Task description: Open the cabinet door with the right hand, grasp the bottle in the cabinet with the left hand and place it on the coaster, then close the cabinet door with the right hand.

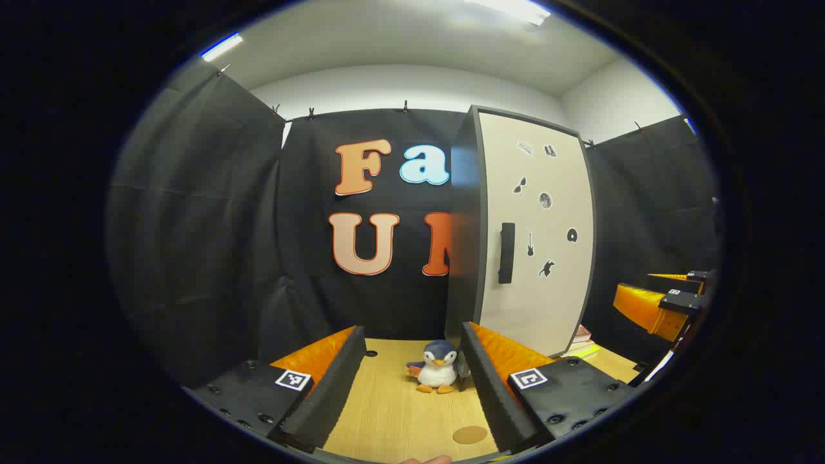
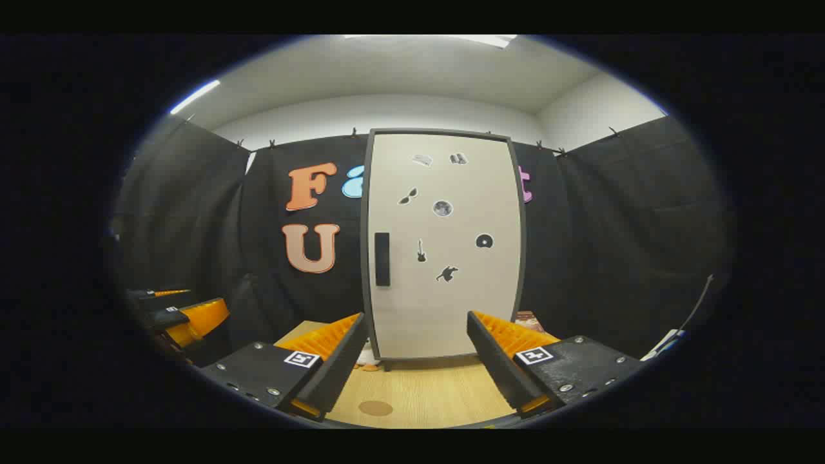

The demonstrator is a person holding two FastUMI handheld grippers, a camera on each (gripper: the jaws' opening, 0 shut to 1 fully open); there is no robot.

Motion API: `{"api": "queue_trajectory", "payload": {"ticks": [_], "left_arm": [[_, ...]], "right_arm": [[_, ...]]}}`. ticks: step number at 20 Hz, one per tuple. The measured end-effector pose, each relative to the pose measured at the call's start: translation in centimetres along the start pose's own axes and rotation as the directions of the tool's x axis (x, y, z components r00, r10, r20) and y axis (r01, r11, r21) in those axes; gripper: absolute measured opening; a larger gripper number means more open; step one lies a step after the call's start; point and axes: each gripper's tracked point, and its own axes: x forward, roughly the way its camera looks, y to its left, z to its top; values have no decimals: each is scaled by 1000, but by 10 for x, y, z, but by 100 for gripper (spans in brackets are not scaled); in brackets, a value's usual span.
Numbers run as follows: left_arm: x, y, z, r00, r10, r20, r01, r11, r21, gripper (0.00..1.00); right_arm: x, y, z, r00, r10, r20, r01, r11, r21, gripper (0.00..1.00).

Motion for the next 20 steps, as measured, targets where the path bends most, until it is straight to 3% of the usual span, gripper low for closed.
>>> {"api": "queue_trajectory", "payload": {"ticks": [20], "left_arm": [[-7,6,-3,1000,20,-9,-20,1000,24,96]], "right_arm": [[3,-4,-3,1000,2,-3,-2,1000,18,95]]}}
